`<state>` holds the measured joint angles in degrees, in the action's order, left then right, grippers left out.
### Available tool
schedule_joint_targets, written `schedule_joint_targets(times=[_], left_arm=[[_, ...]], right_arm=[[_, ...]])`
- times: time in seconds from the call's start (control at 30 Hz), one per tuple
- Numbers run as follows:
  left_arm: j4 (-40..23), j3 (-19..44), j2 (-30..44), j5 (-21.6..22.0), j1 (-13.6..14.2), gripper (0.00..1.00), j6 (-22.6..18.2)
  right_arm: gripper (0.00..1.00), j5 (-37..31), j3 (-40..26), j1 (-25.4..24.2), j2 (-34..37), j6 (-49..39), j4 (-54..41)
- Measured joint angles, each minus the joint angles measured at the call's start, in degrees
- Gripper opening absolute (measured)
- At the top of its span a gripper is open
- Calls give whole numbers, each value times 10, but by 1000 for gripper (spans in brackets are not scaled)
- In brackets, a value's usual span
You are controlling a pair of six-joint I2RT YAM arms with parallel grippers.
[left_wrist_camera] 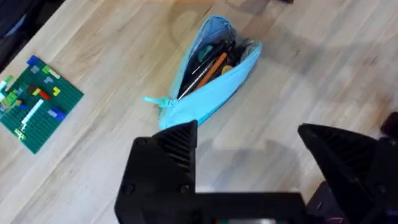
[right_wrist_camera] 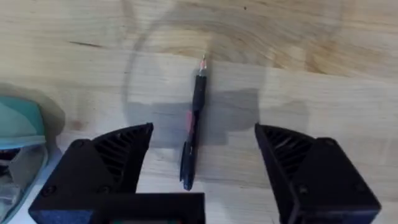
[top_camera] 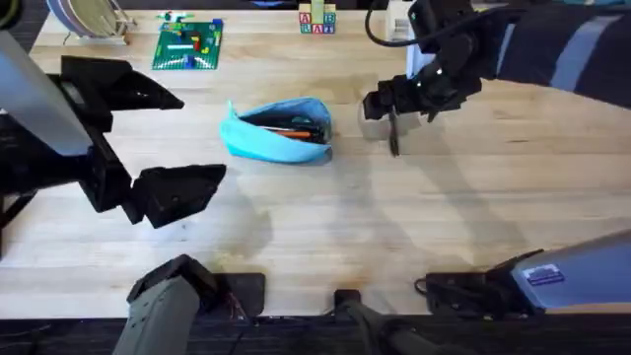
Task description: Unzip the bag, pick up the pens from the table one at a time and place them inside, then zip the bag closed.
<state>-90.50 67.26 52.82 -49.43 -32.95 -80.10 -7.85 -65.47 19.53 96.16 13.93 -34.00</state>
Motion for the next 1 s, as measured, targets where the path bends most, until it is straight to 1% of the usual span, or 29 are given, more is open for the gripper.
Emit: schedule_joint_targets(times=[0.3,0.83,1.0], left_arm=[[0,0,0,0,0,994,0],[-1,0,0,0,0,993,0],[-2,0,0,0,0,993,0]], right_arm=[[996,0,0,0,34,0,11],[996,0,0,0,36,0,12],[996,2,-1,0,58,1,13]])
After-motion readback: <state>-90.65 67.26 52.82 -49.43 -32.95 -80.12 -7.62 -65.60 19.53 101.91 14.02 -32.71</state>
